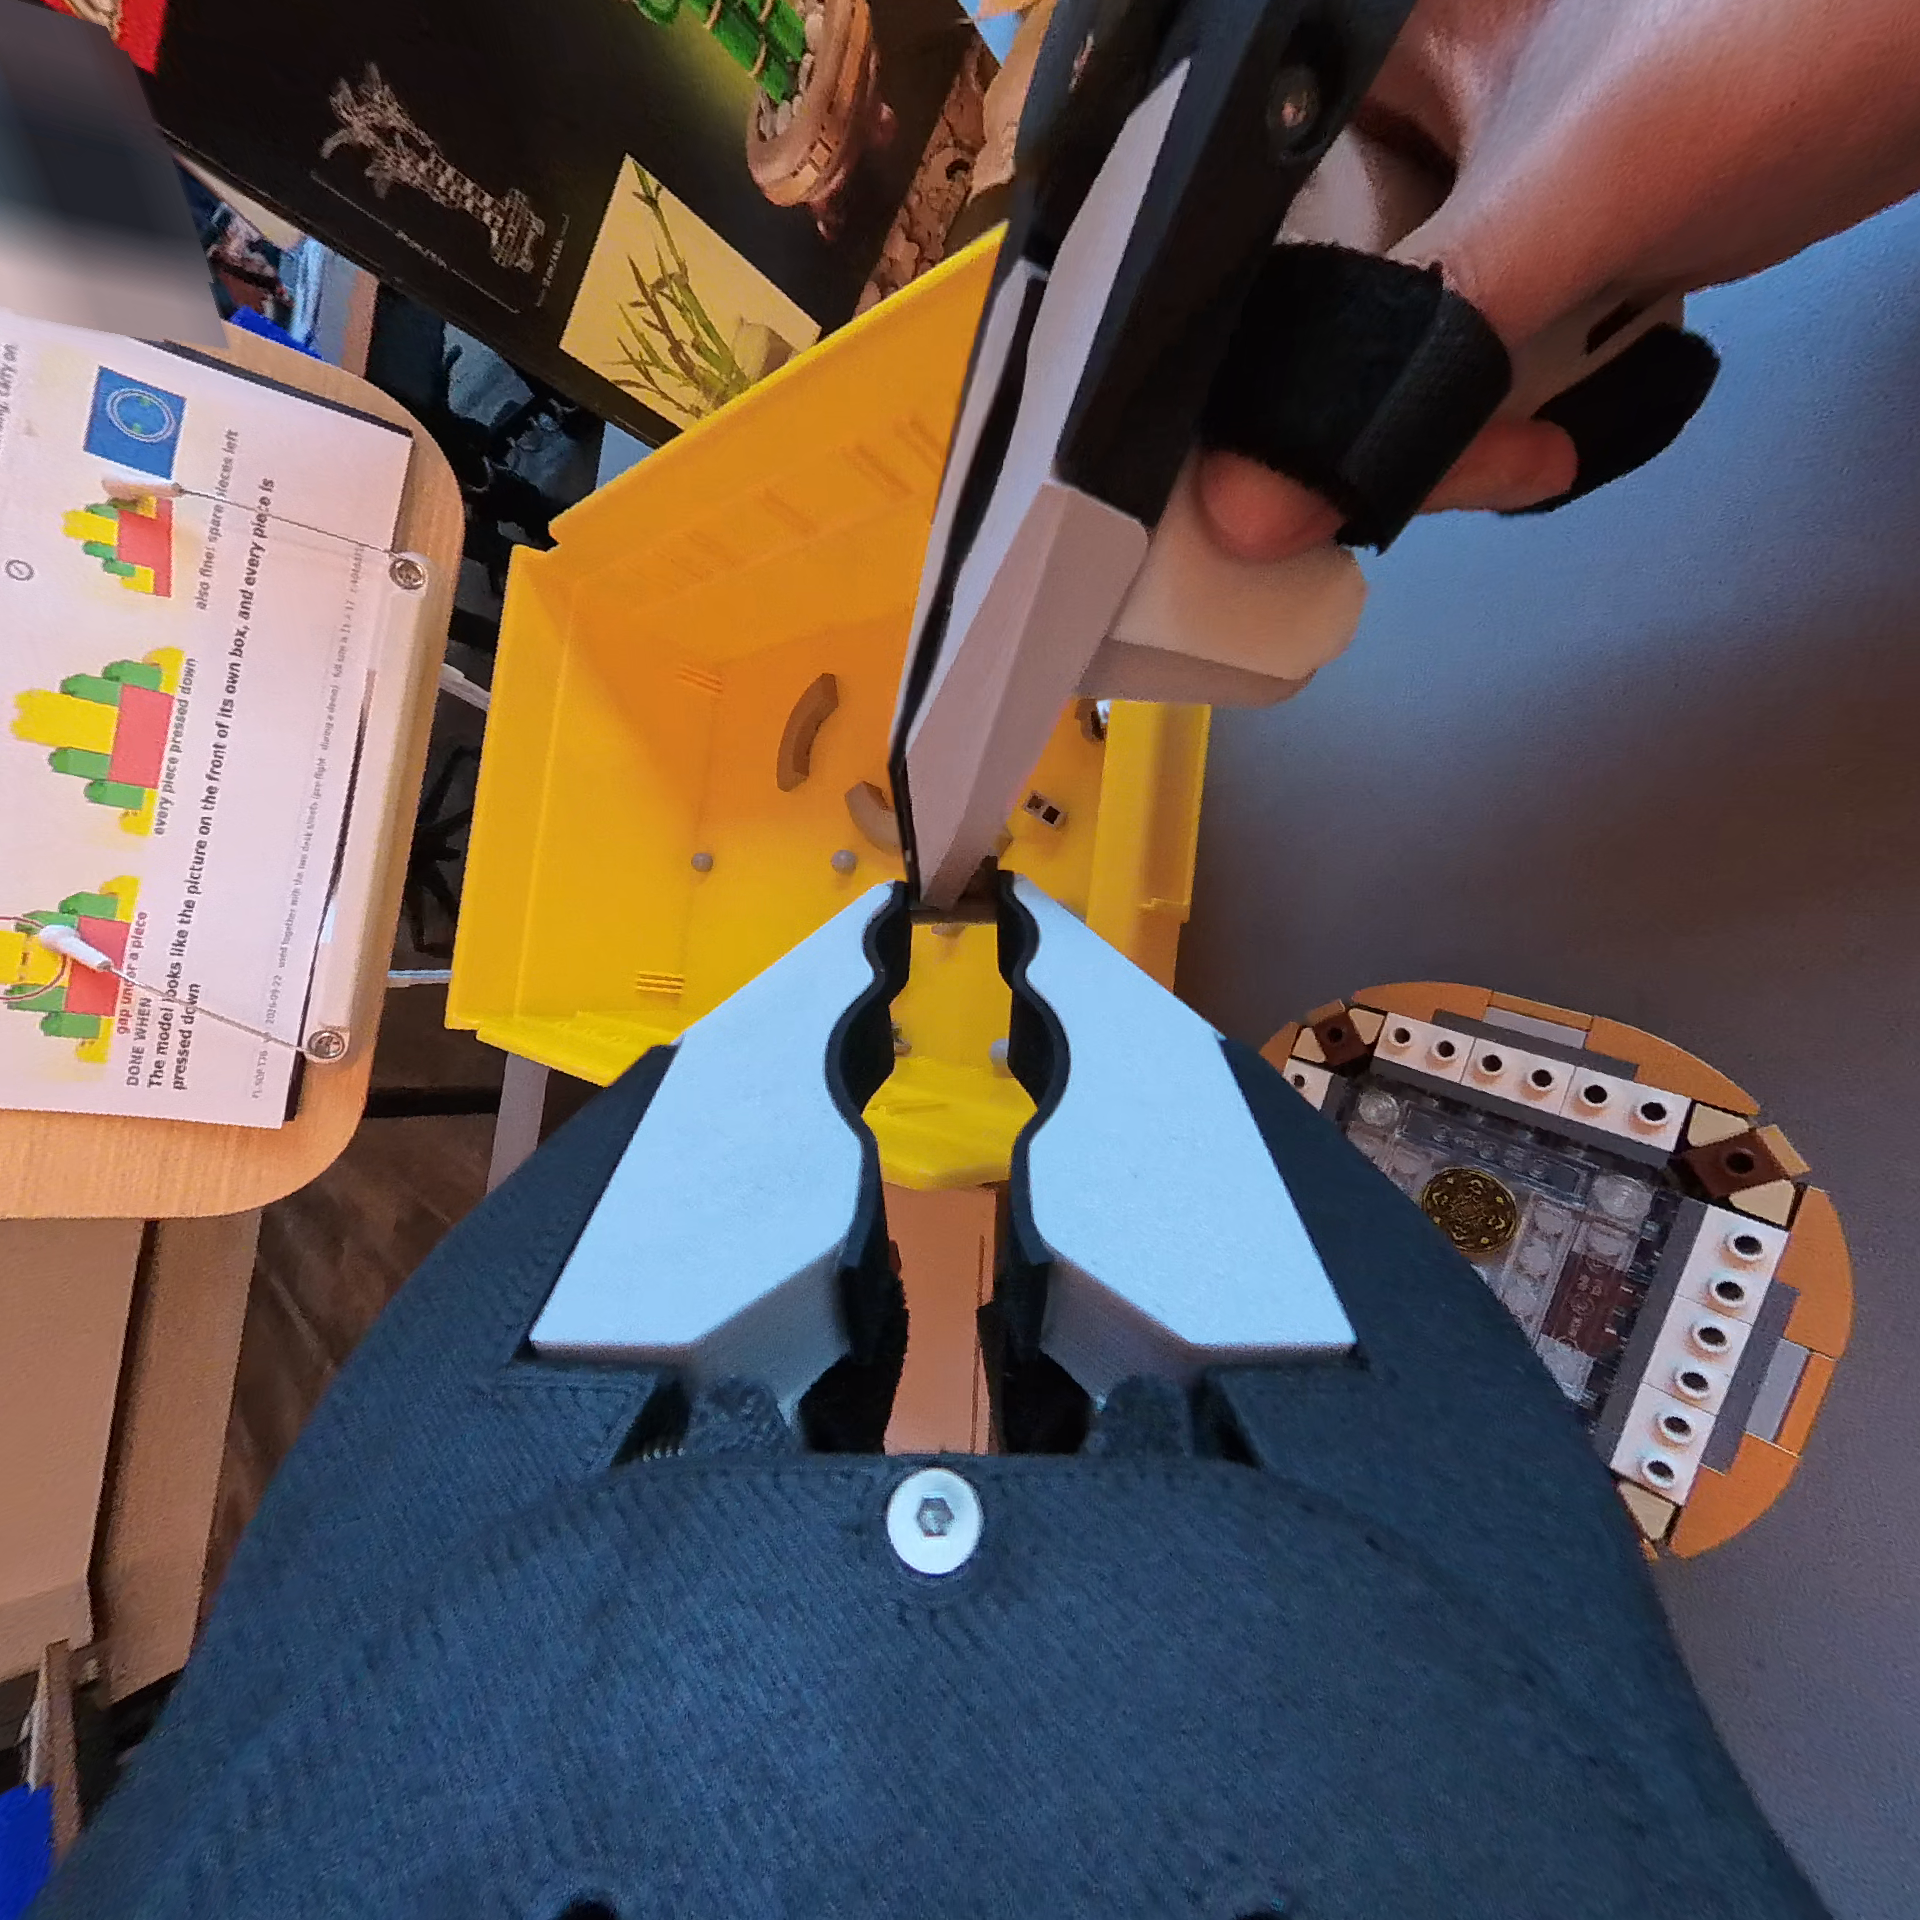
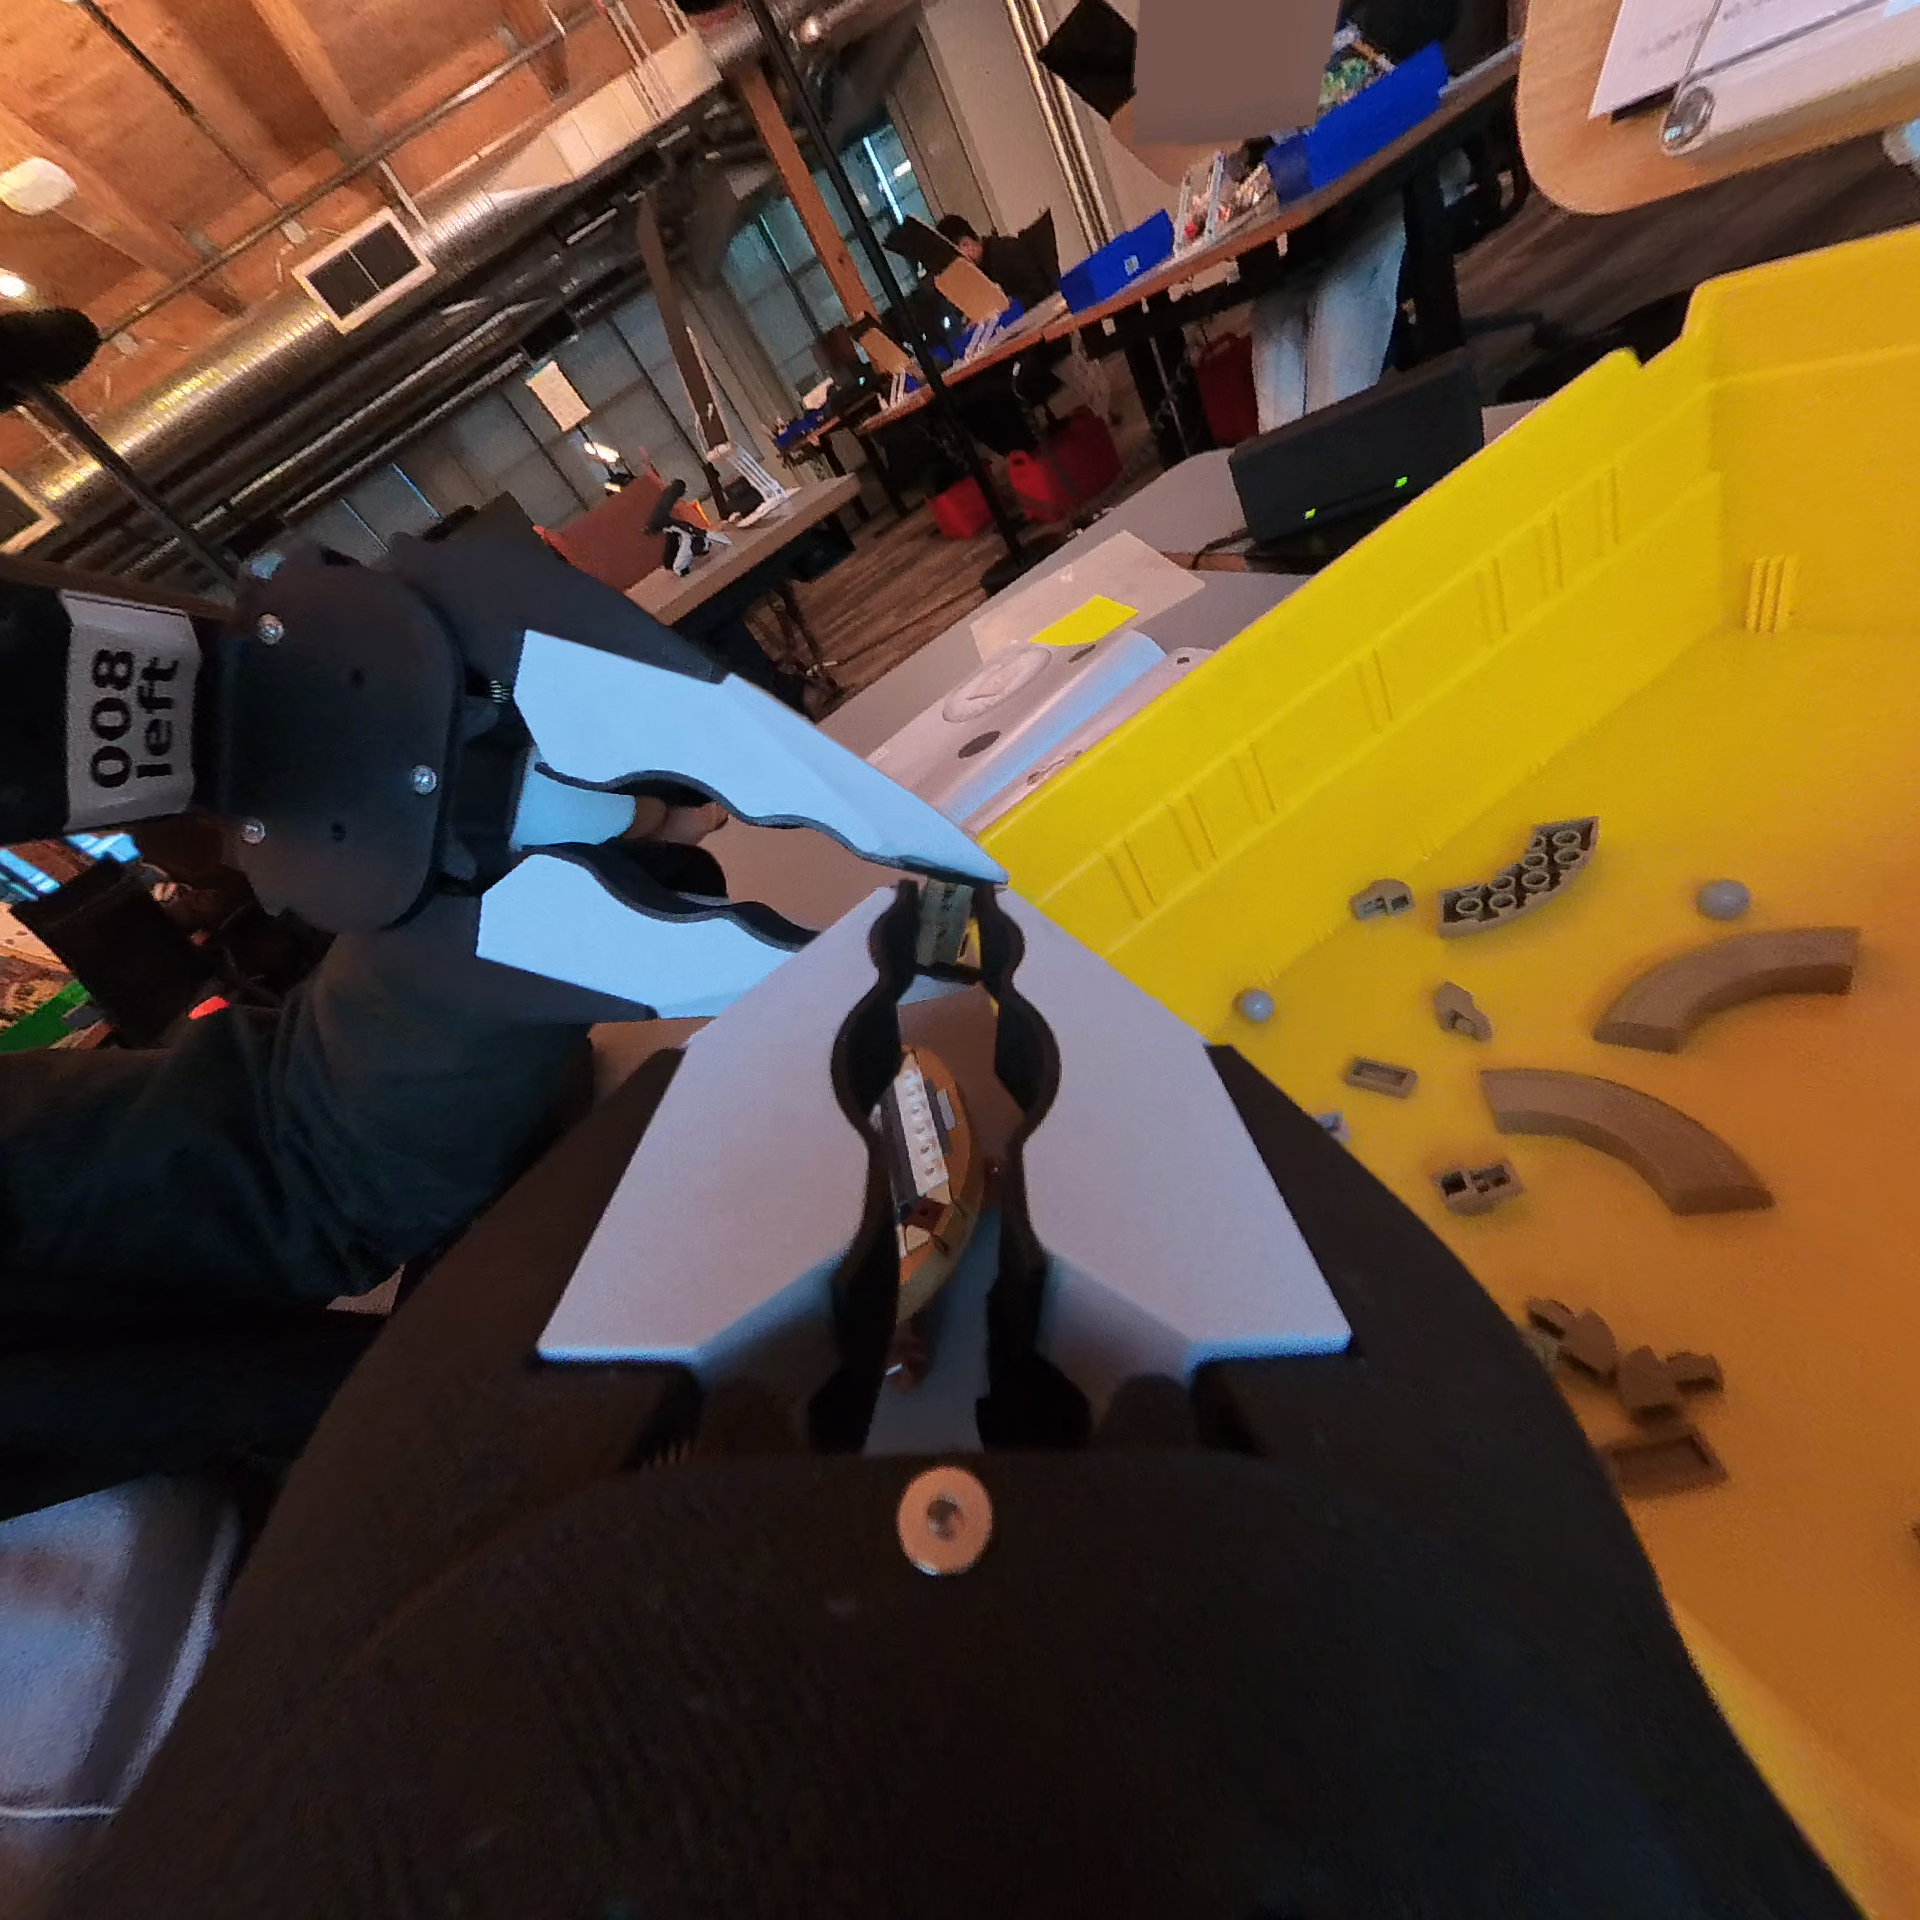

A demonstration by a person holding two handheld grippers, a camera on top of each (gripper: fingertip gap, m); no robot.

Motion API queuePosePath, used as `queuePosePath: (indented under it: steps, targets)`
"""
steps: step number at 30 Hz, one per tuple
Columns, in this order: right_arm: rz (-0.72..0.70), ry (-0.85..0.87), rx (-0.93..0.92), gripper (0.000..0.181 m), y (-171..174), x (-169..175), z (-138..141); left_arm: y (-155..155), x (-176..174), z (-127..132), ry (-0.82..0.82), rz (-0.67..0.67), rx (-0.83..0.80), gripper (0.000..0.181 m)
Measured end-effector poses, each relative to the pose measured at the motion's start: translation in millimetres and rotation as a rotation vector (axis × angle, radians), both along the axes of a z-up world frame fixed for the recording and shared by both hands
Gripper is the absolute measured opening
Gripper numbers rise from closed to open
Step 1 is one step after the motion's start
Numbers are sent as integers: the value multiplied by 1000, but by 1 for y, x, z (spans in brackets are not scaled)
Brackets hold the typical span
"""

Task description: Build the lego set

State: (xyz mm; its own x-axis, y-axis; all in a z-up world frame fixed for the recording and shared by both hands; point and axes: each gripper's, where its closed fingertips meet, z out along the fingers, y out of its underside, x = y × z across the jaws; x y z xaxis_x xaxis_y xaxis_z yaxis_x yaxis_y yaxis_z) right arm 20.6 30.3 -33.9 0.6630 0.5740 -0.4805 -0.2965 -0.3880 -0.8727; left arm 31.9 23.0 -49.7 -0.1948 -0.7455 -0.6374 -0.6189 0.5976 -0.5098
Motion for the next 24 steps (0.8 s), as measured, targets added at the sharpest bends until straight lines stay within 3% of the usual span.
queuePosePath:
  steps: [17,24]
  targets:
    - [49,-39,-174,6,-4,-3,-22,-1,-2,-18,96,-20,79,15]
    - [103,166,-234,6,-7,-3,-13,-4,-1,-10,45,-36,33,16]
